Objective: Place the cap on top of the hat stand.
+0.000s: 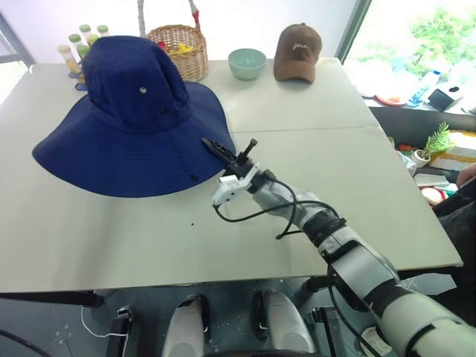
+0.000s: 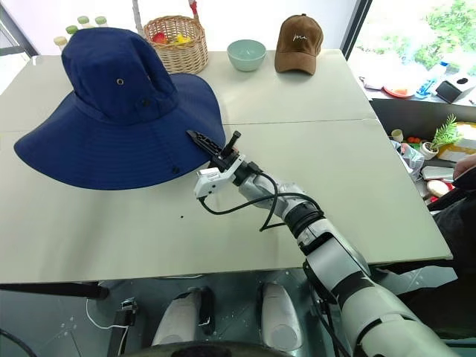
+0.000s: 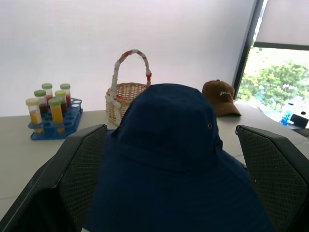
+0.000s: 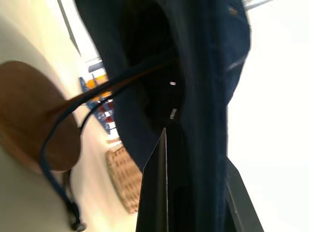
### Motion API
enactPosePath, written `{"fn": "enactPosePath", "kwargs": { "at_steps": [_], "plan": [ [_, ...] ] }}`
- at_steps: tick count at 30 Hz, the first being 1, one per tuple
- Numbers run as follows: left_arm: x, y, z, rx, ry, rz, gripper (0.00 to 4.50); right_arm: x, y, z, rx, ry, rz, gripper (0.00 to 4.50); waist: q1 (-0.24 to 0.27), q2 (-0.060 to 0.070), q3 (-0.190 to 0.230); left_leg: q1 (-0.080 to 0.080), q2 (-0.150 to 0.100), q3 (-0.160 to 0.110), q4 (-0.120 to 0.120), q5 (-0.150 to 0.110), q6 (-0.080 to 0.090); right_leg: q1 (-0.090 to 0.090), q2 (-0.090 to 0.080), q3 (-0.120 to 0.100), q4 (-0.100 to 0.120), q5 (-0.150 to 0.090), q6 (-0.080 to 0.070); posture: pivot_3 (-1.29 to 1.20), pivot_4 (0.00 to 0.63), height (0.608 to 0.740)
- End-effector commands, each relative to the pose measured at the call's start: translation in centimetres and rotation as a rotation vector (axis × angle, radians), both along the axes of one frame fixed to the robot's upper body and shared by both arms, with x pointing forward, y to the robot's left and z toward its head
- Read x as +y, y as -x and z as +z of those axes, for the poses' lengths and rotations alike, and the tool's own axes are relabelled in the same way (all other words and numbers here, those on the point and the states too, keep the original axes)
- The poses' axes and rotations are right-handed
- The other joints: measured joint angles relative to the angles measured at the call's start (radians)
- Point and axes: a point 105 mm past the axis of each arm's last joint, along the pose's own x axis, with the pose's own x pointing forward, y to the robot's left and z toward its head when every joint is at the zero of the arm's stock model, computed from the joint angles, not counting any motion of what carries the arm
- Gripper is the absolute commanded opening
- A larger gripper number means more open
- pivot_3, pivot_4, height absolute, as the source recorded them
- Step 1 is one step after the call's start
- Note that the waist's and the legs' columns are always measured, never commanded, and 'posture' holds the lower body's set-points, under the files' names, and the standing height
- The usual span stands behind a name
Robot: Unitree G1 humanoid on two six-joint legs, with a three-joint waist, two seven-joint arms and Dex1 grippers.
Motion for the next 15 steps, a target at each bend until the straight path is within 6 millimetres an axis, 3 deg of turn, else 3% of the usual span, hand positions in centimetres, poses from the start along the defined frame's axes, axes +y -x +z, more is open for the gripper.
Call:
{"fn": "enactPosePath", "kwargs": {
  "at_steps": [1,15],
  "plan": [
    [-0.5,0.2,0.9,-0.028,-0.01,-0.009,4.5,0.6,0.6,2.1,-0.089,-0.008,0.027,0.03,0.001,0.0,0.0,0.0,0.0,0.0,0.0,0.0,0.0,0.0,0.0,0.0,0.0,0.0,0.0,0.0,0.15,0.74],
    [0.2,1.4,0.1,-0.011,-0.014,0.003,4.5,-0.1,0.0,2.1,-0.063,0.004,0.019,0.03,-0.001,0.0,0.0,0.0,0.0,0.0,0.001,0.0,0.0,0.001,0.001,0.0,0.0,0.0,0.0,0.0,0.15,0.74]
  ]
}}
